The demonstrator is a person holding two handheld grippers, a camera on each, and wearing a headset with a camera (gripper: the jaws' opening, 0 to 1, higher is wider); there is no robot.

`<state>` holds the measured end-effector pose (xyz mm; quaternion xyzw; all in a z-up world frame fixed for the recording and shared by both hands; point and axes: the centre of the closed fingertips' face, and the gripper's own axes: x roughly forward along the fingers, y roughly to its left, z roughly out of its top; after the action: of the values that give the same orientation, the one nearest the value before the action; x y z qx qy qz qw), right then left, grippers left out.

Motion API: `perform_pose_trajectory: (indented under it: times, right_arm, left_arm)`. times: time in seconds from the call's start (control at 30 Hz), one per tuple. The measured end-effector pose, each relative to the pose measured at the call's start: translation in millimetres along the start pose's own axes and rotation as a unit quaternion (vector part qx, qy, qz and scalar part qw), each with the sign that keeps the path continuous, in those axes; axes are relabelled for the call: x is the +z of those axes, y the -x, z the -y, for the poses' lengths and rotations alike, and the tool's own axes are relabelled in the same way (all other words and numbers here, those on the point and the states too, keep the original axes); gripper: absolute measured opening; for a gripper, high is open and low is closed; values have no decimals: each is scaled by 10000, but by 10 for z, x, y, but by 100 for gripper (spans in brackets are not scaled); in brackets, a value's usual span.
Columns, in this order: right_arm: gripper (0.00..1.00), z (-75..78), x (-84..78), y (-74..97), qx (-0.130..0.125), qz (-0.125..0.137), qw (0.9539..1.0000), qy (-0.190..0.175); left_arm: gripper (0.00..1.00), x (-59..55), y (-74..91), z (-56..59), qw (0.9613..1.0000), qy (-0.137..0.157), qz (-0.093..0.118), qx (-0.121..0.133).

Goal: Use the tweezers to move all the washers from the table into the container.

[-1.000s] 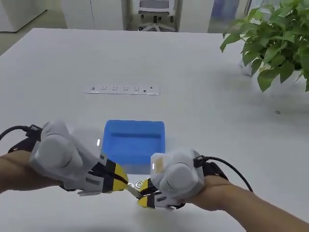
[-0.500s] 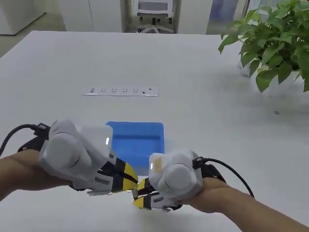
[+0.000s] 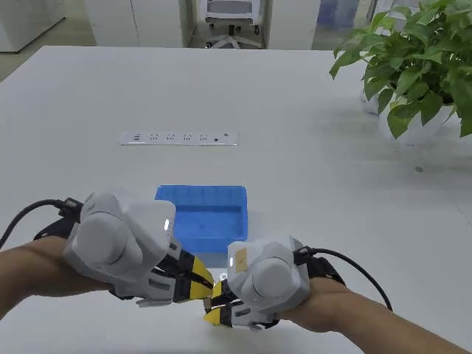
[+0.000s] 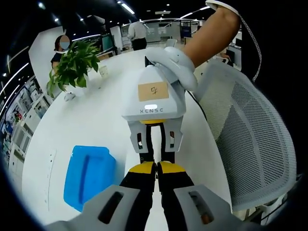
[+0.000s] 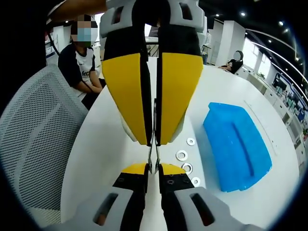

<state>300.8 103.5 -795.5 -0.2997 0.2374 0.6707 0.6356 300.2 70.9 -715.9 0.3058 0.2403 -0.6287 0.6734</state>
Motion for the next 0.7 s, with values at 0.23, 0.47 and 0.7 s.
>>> perform_pose_trajectory:
  times: [0.23,0.47,0.7]
  right_arm:
    - [11,14,4,9,-21,29,10000,-34]
    - [12,93,54,29,-108,86,9999,11]
    - [12,180,86,21,-182,121,9998,12]
  left_arm:
    - [6,15,7,-12,10000,7,93,-10]
    - [6,26,62,-66,9999,-2,126,40]
    - [6,4,96,-123,9999,-46,117,74]
